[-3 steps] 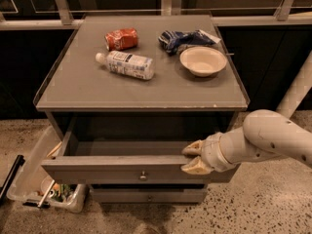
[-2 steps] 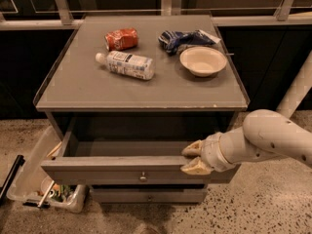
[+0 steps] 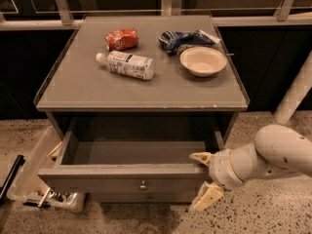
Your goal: Open top drawer
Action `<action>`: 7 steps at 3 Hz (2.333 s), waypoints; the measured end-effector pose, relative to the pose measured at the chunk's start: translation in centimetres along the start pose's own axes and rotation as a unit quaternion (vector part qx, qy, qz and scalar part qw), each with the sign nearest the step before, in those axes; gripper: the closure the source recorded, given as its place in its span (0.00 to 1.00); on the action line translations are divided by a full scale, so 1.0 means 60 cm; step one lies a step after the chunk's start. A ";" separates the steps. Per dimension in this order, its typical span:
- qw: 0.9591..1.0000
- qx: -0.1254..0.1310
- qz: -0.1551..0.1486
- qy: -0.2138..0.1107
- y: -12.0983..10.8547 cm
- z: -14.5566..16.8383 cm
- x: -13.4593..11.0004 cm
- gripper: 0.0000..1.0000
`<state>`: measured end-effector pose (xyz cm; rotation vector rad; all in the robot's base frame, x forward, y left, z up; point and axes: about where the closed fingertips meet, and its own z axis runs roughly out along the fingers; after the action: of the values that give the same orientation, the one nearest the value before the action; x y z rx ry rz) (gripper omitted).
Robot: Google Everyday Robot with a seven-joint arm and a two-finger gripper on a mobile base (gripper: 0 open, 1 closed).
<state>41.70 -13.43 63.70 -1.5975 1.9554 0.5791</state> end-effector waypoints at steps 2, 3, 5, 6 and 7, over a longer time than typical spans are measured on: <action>1.000 0.001 0.003 0.002 0.012 -0.013 0.003 0.60; 1.000 0.001 0.009 0.006 0.042 -0.032 0.016 0.84; 1.000 -0.011 0.012 0.007 0.121 -0.056 0.029 0.81; 1.000 -0.011 0.012 0.007 0.121 -0.056 0.029 0.58; 1.000 -0.011 0.012 0.007 0.121 -0.056 0.029 0.35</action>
Offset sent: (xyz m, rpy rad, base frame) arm -0.1530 -0.0984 0.0268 -0.0479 0.0594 -0.1006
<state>33.89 -15.39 65.01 -1.5975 1.9884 0.6018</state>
